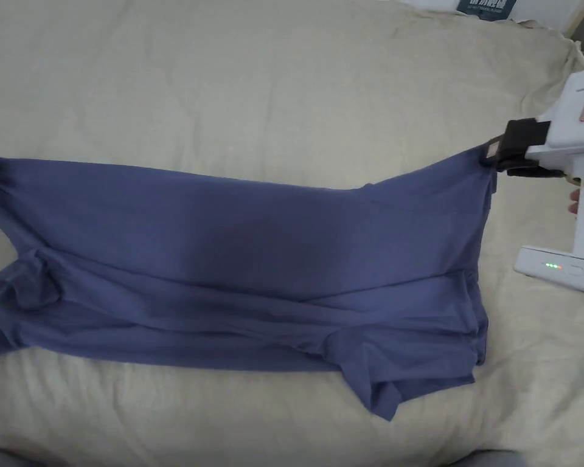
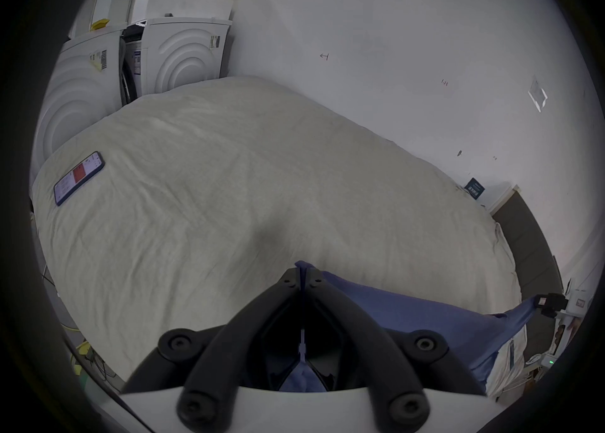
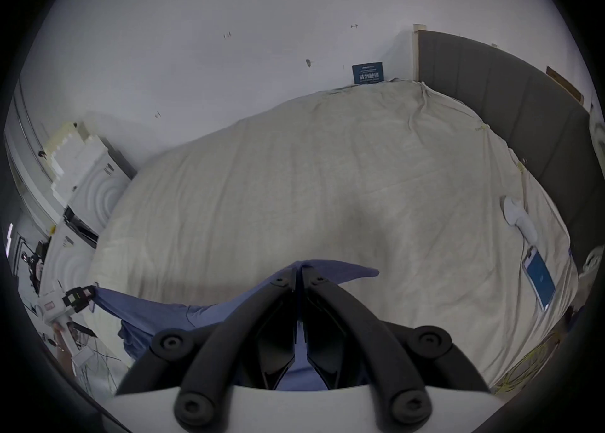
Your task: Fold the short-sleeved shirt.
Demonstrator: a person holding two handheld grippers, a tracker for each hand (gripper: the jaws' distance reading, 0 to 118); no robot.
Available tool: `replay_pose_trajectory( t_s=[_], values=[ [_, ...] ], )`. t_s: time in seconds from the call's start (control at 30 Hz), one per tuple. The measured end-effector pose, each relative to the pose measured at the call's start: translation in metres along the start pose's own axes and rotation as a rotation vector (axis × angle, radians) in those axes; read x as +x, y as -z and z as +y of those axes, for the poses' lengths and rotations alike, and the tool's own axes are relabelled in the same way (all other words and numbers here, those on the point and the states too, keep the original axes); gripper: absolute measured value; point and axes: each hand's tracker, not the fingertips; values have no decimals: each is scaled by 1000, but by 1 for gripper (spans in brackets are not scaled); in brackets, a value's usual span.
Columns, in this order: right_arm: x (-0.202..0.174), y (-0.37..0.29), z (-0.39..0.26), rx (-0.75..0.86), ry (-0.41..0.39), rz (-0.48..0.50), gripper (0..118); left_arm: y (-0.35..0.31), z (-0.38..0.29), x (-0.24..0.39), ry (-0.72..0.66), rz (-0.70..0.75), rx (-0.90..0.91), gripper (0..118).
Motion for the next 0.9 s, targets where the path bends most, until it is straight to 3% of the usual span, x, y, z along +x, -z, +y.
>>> replay_pose_trajectory(
  t_s=[0.17,0.57,0.87,0.9],
  values=[
    [25,-29,-44,7,52,19,2,-18,-31,-16,0,-6,-28,0],
    [64,-9,-165,-138,168,-89,2,1,-118,-39,-16,99,-177,0],
    [61,10,-198,-178,216,-134,2,12,-127,-42,-44,140,-192,0],
    [59,9,-197,-175,210,-133,4,11,-126,-41,-30,140,-186,7]
  ],
)
